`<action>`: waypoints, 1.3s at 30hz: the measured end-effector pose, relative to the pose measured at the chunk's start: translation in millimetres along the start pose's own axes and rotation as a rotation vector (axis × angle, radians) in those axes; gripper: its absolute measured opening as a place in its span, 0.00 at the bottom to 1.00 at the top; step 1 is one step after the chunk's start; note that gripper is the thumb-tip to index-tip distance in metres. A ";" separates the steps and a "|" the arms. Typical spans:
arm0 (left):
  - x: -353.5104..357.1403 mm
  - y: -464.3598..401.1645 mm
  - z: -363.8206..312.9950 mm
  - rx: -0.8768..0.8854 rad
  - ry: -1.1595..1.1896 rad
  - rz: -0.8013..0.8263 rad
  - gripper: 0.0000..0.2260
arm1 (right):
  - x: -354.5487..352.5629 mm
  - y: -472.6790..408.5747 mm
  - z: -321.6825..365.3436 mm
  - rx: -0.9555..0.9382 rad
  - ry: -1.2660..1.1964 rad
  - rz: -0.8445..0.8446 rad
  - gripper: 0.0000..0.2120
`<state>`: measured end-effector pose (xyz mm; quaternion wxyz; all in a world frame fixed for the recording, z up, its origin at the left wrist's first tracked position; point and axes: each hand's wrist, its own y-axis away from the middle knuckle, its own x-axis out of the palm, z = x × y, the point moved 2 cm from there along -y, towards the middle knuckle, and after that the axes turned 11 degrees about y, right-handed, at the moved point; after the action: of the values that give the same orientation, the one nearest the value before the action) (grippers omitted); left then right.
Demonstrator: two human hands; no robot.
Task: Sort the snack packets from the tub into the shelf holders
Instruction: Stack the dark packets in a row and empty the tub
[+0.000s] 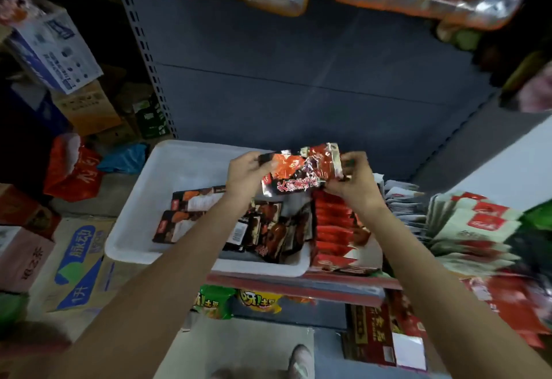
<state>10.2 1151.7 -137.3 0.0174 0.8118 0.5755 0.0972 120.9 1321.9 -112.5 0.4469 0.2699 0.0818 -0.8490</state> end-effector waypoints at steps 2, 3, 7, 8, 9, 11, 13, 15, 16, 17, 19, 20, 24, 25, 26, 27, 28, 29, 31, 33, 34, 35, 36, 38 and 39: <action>30.3 0.7 -8.2 0.092 -0.089 0.084 0.09 | -26.6 2.5 -5.7 -0.123 0.331 -0.029 0.33; 46.3 1.5 -12.2 0.143 -0.148 0.143 0.09 | -38.1 4.0 -6.9 -0.178 0.440 -0.048 0.37; 104.0 13.1 -28.6 0.333 -0.323 0.329 0.07 | -72.0 4.6 -16.8 -0.225 0.530 -0.054 0.15; 112.8 14.9 -29.9 0.365 -0.345 0.347 0.07 | -77.5 4.2 -20.9 -0.196 0.515 -0.058 0.07; 119.3 16.1 -30.1 0.387 -0.385 0.360 0.08 | -81.9 2.9 -25.8 -0.168 0.508 -0.080 0.05; 127.0 15.8 -24.6 0.397 -0.521 0.384 0.13 | -88.0 0.5 -37.8 -0.096 0.483 -0.115 0.05; 129.7 14.3 -17.4 0.367 -0.595 0.400 0.18 | -89.0 -0.7 -48.6 -0.042 0.480 -0.123 0.08; 134.8 15.0 -14.6 0.395 -0.643 0.442 0.15 | -88.9 -1.0 -54.5 -0.032 0.489 -0.117 0.08; 138.7 15.8 -14.3 0.433 -0.688 0.468 0.11 | -89.3 0.0 -53.5 -0.045 0.476 -0.118 0.10; 142.4 16.3 -14.0 0.469 -0.734 0.493 0.09 | -90.2 0.9 -51.6 -0.069 0.449 -0.122 0.16; 148.5 17.4 -11.0 0.496 -0.829 0.530 0.09 | -93.0 1.2 -46.1 -0.149 0.388 -0.148 0.21; 150.4 18.3 -8.7 0.492 -0.866 0.544 0.09 | -94.2 0.9 -43.2 -0.187 0.363 -0.157 0.19; 144.7 18.4 1.8 0.458 -0.957 0.574 0.24 | -93.0 -5.8 -44.0 -0.276 0.485 -0.099 0.06; 139.0 16.8 5.5 0.431 -1.028 0.600 0.33 | -91.2 -7.1 -46.4 -0.274 0.529 -0.072 0.06; 132.2 15.3 9.0 0.395 -1.092 0.636 0.41 | -89.2 -8.1 -49.3 -0.268 0.560 -0.054 0.05; 125.0 14.0 11.8 0.352 -1.141 0.675 0.47 | -86.9 -8.5 -51.8 -0.263 0.583 -0.047 0.05; 117.4 13.0 15.3 0.301 -1.177 0.707 0.50 | -84.2 -8.9 -54.7 -0.264 0.612 -0.049 0.05; 110.5 11.9 19.6 0.253 -1.203 0.735 0.52 | -81.0 -9.1 -57.1 -0.270 0.653 -0.051 0.05; 102.3 10.9 26.2 0.193 -1.221 0.772 0.52 | -73.7 -11.2 -63.3 -0.269 0.762 -0.040 0.05; 100.6 9.9 30.1 0.181 -1.200 0.779 0.51 | -65.5 -13.4 -69.5 -0.271 0.879 -0.034 0.07; 100.9 9.8 30.8 0.184 -1.192 0.779 0.51 | -61.6 -14.2 -71.6 -0.291 0.939 -0.044 0.07; 101.2 9.6 31.3 0.189 -1.188 0.777 0.51 | -58.3 -14.7 -73.0 -0.321 0.997 -0.060 0.08; 101.1 9.4 31.8 0.194 -1.184 0.774 0.51 | -55.1 -15.4 -75.1 -0.349 1.046 -0.073 0.08; 99.1 9.9 32.6 0.194 -1.160 0.767 0.50 | -50.4 -16.0 -79.5 -0.379 1.118 -0.099 0.08; 97.1 11.1 32.6 0.198 -1.138 0.759 0.49 | -49.1 -15.9 -80.8 -0.379 1.142 -0.110 0.08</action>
<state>57.2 1241.8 -154.3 0.2072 0.8797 0.1589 -0.3974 161.6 1397.1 -156.0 0.3279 0.5940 0.4725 -0.5625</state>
